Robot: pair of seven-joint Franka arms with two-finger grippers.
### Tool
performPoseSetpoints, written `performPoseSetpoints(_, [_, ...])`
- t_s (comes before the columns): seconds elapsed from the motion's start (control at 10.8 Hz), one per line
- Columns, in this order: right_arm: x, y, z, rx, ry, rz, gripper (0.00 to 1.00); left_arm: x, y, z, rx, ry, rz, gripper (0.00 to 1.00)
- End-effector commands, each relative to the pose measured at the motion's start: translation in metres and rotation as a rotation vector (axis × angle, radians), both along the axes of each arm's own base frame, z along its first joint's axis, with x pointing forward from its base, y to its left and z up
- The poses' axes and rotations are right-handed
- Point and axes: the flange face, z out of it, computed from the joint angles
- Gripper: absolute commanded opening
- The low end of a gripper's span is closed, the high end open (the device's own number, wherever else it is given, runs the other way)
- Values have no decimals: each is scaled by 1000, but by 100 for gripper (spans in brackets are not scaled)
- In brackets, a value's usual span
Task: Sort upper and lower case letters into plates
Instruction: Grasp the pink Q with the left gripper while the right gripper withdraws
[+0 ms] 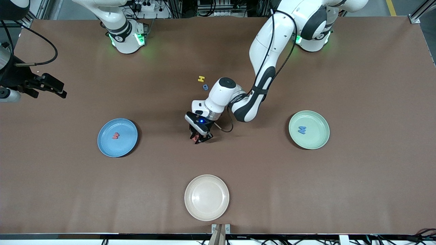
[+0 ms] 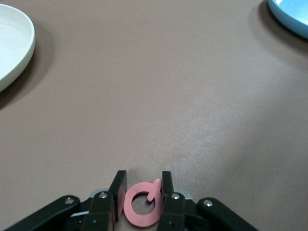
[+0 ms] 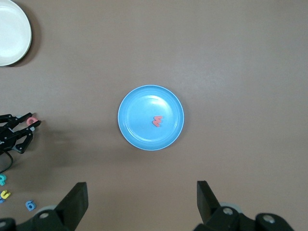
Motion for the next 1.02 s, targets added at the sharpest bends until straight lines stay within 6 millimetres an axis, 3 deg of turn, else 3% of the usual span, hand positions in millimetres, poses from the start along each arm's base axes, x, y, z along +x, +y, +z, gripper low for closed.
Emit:
performPoseSetpoints(0.0, [2, 4, -3, 26, 3, 4, 100, -4, -1, -15, 14, 14, 4, 24])
performPoseSetpoints(0.37, [9, 17, -13, 30, 16, 20, 100, -1, -1, -8, 5, 10, 9, 24])
performPoseSetpoints(0.65, [9, 22, 1, 72, -4, 16, 100, 0, -1, -3, 2, 6, 10, 23])
performPoseSetpoints(0.93, [7, 21, 3, 72, 6, 16, 100, 1, -1, -2, 2, 6, 13, 21])
